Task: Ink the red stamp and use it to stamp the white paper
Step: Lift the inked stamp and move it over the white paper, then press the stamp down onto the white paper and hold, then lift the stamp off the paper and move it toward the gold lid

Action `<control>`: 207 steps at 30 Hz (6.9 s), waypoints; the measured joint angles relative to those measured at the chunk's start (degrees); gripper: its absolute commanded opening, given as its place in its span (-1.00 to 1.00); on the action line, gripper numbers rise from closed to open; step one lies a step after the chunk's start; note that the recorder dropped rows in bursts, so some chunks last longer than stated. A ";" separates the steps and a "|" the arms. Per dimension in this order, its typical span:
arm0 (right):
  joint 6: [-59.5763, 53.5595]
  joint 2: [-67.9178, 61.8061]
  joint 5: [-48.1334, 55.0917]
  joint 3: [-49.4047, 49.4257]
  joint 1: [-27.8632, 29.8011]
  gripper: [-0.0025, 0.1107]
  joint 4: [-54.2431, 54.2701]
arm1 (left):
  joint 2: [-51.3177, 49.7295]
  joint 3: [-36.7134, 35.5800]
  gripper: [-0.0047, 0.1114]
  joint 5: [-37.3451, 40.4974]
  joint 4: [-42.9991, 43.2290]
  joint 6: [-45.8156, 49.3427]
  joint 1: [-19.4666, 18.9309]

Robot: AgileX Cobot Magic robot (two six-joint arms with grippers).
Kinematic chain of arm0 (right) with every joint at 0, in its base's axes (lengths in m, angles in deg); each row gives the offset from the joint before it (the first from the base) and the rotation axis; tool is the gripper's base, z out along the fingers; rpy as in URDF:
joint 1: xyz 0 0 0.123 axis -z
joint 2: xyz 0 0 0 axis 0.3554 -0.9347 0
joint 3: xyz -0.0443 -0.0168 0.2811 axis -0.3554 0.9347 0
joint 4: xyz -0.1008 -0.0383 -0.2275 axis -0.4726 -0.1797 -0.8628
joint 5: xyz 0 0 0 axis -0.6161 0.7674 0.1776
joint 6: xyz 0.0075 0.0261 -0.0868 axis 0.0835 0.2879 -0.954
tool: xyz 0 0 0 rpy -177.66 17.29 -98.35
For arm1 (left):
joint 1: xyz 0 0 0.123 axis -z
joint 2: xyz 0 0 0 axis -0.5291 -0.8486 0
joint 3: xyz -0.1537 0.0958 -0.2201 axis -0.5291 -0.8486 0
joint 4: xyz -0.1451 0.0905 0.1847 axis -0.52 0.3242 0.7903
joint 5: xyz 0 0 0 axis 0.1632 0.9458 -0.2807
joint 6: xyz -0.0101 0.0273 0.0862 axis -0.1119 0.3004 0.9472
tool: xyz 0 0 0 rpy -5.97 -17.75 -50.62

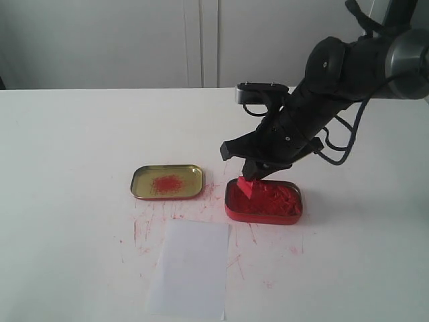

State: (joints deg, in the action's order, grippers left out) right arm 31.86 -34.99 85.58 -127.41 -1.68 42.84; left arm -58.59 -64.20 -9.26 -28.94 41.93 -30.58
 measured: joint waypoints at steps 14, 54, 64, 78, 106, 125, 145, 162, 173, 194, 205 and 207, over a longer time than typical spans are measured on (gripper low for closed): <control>-2.56 4.60 2.61 0.00 -4.82 -0.96 2.04 | 0.00 0.00 -0.92 0.00 0.00 0.00 0.00; 42.28 7.46 -14.68 12.58 -30.49 -0.96 -29.41 | 0.00 0.00 -0.92 -1.29 0.00 0.00 0.00; 79.02 7.46 -8.97 12.58 -36.34 -0.96 -54.33 | 0.00 0.00 -0.92 -1.32 0.00 0.00 0.00; 86.81 3.07 -11.77 14.69 -36.80 -0.96 -57.20 | 0.00 0.00 -0.92 -1.32 0.00 0.00 0.00; 89.89 -1.44 -13.33 14.22 -36.83 -0.96 -61.87 | 0.00 0.00 -0.92 -1.42 0.00 0.00 0.00; 84.78 -3.67 -12.19 13.06 -36.83 -0.96 -58.59 | 0.00 0.00 -0.92 -1.42 0.00 0.00 0.00; 84.36 -1.99 -12.72 13.16 -36.83 -0.96 -57.76 | 0.00 0.00 -0.92 -1.42 0.00 0.00 0.00; 84.36 -0.35 -14.92 14.06 -33.44 -0.96 -56.73 | 0.00 0.00 -0.92 -1.42 0.00 0.00 0.00; 85.47 -0.11 -14.59 14.06 -33.44 -0.96 -60.71 | 0.00 0.00 -0.92 -1.42 0.00 0.00 0.00; 88.92 4.91 -14.78 14.06 -33.09 -0.96 -64.78 | 0.00 0.00 -0.92 -1.42 0.00 0.00 0.00; 89.88 5.14 -29.73 14.06 -29.71 -0.96 -62.44 | 0.00 0.00 -0.92 -1.42 0.00 0.00 0.00; 89.88 5.14 -31.43 14.06 -28.80 -0.96 -61.66 | 0.00 0.00 -0.92 -1.42 0.00 0.00 0.00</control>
State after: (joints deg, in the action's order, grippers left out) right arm 121.74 -29.85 54.15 -113.34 -30.48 -18.82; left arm -58.59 -64.20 -10.68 -28.94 41.93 -30.58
